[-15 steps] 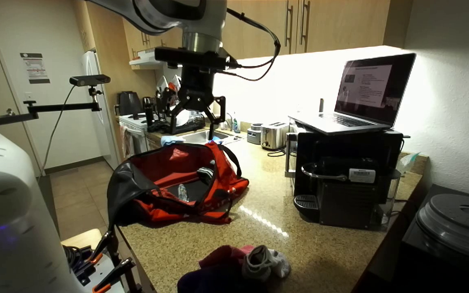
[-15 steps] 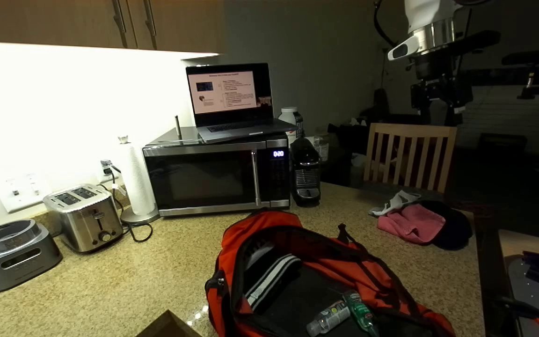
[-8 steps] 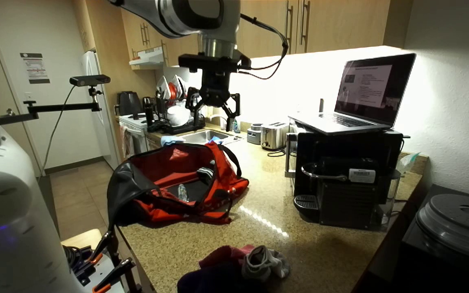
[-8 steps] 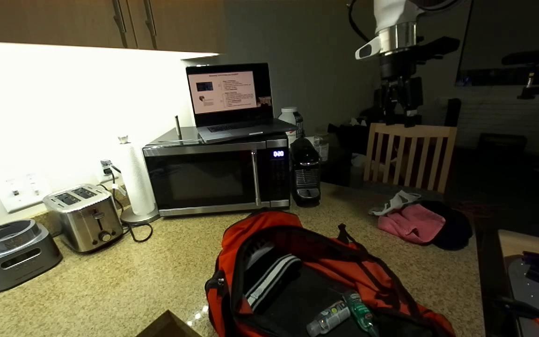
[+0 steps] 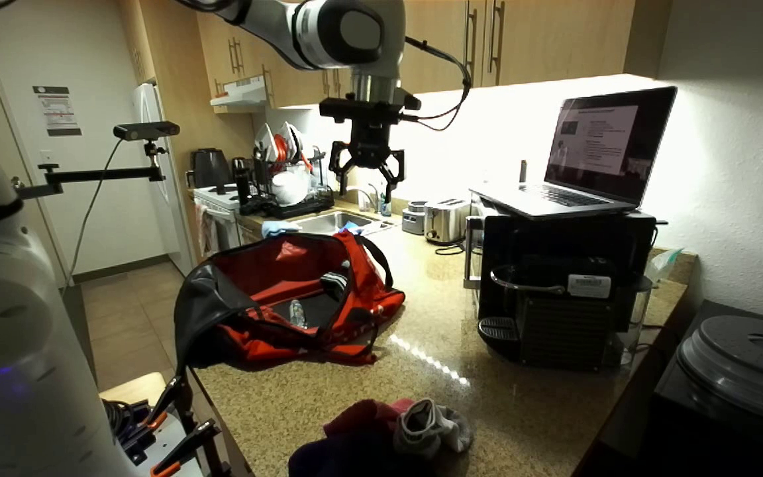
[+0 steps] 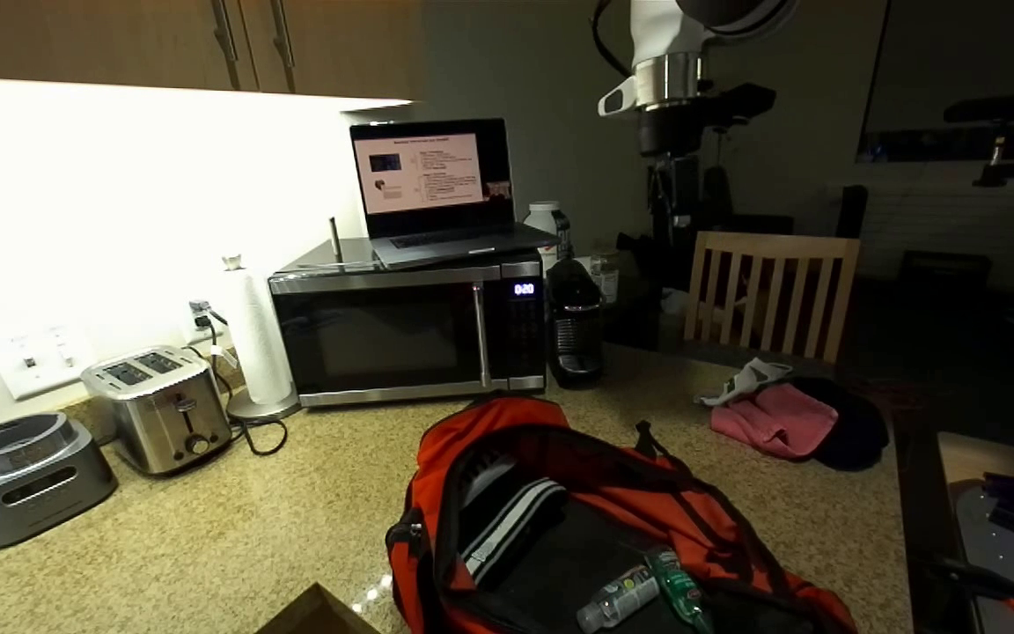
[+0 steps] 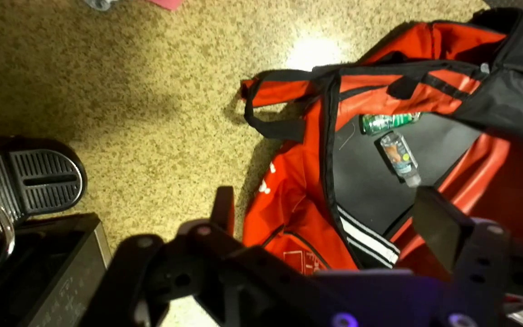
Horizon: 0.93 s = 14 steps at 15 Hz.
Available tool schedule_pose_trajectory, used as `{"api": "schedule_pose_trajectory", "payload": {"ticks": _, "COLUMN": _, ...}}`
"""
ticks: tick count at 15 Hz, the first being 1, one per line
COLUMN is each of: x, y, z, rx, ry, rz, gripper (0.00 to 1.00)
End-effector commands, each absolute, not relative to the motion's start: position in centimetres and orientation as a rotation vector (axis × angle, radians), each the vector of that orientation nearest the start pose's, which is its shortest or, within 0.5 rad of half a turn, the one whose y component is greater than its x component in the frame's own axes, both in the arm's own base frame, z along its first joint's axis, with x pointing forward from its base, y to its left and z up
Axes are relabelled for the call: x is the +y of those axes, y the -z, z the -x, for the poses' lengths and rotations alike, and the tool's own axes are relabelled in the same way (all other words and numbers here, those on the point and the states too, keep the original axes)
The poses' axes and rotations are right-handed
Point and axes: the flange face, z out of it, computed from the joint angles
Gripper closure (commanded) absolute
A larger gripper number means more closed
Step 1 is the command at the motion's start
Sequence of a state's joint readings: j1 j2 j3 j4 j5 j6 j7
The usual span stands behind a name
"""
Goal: Pick up the bottle from the bag and put it on the table
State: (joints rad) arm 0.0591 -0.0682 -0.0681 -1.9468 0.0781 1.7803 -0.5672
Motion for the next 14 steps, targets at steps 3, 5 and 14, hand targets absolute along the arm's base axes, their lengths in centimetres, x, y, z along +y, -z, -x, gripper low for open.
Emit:
{"api": "schedule_pose_trajectory", "payload": {"ticks": 3, "x": 2.22, "y": -50.61, "z": -56.1, "rx": -0.647, "ry": -0.008, "rz": 2.904, "gripper": 0.0}}
{"api": "schedule_pose_trajectory", "payload": {"ticks": 5, "x": 2.03, "y": -50.6, "z": -55.47, "rx": -0.698, "ry": -0.039, "rz": 2.909, "gripper": 0.0}}
{"api": "schedule_pose_trajectory", "payload": {"ticks": 14, "x": 2.13, "y": -50.47, "z": -55.68, "rx": -0.697, "ry": -0.042, "rz": 2.907, "gripper": 0.0}}
